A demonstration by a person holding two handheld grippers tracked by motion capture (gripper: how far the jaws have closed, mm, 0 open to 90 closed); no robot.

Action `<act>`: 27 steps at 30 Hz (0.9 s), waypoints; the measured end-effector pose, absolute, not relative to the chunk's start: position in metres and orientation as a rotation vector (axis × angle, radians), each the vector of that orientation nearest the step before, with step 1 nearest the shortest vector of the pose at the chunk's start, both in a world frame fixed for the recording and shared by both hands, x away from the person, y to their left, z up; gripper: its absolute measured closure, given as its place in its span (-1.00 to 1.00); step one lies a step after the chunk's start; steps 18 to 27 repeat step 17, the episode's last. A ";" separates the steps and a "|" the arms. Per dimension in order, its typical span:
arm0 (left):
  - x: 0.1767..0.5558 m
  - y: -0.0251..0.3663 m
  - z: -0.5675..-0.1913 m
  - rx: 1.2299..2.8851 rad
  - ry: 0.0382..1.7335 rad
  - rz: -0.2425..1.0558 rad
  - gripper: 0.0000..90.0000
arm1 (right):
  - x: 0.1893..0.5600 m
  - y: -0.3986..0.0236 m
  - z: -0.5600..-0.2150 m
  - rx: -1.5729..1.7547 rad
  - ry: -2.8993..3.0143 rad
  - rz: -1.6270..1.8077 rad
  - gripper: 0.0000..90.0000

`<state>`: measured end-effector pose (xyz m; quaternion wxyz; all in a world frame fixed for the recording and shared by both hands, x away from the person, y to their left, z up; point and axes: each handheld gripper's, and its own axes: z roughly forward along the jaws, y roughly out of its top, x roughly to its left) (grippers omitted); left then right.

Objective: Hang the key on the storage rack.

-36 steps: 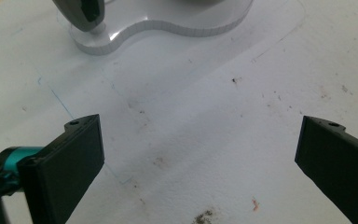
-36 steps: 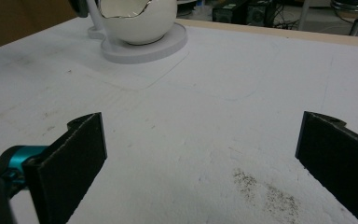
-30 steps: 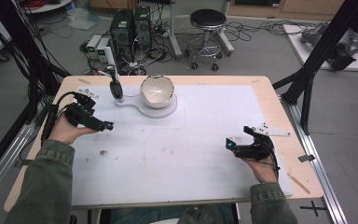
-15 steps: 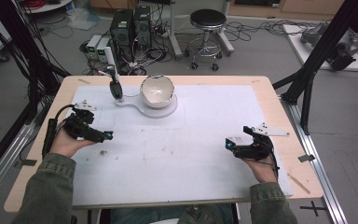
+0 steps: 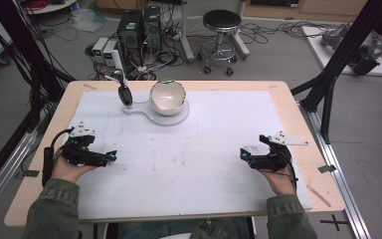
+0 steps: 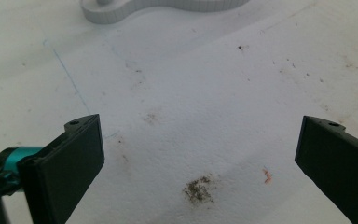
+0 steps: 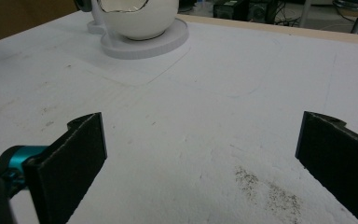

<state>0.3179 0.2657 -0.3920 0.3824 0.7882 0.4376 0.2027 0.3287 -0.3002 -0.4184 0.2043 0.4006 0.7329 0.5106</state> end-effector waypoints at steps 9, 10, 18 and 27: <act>0.303 0.279 -0.414 1.972 1.161 0.498 -0.96 | 0.329 -0.299 -0.419 1.113 2.059 1.414 -0.98; 0.302 0.278 -0.413 1.981 1.152 0.496 -0.96 | 0.329 -0.298 -0.420 1.111 2.061 1.411 -0.98; 0.298 0.276 -0.412 1.976 1.131 0.514 -0.96 | 0.329 -0.297 -0.420 1.112 2.071 1.399 -0.98; 0.298 0.276 -0.412 1.976 1.131 0.514 -0.96 | 0.329 -0.297 -0.420 1.112 2.071 1.399 -0.98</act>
